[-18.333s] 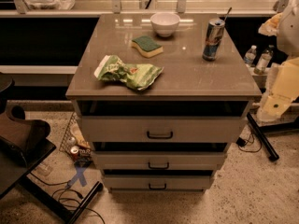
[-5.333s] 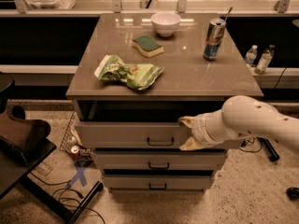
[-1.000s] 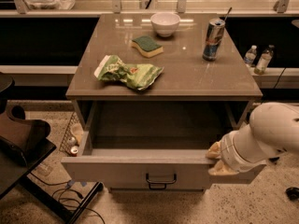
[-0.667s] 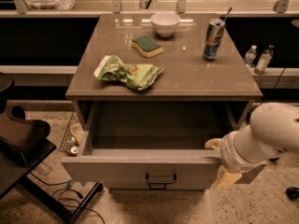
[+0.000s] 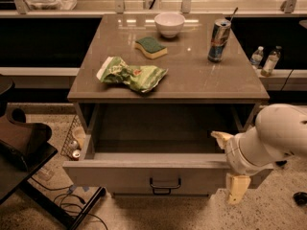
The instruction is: Open top drawer
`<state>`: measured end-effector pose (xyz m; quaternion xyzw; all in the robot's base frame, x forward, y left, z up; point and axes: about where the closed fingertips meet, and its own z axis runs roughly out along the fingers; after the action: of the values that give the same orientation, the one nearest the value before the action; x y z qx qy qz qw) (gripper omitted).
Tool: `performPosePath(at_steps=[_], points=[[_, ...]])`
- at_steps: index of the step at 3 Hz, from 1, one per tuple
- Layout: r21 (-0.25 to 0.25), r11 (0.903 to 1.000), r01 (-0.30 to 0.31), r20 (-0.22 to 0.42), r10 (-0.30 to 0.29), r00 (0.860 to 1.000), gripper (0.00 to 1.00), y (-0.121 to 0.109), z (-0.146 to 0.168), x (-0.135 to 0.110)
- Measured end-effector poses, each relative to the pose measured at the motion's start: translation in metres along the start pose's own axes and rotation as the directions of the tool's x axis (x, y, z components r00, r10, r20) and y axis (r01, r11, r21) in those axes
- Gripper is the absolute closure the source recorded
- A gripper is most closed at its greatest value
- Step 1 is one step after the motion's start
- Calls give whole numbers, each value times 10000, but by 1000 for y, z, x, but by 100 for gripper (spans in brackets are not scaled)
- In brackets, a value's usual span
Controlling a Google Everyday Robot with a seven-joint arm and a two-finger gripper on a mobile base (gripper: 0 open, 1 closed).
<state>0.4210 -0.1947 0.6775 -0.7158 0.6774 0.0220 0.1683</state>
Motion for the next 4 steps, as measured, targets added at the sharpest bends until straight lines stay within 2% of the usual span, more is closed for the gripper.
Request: performPosePath(at_steps=[1, 2, 3, 4], points=[[373, 9991, -178, -670, 203, 9975, 3, -16, -28, 0], [724, 9966, -384, -1706, 503, 9841, 26, -28, -83, -2], [1258, 9919, 157, -2301, 138, 9731, 49, -43, -117, -1], [1875, 9785, 860, -2123, -451, 9762, 73, -61, -118, 15]])
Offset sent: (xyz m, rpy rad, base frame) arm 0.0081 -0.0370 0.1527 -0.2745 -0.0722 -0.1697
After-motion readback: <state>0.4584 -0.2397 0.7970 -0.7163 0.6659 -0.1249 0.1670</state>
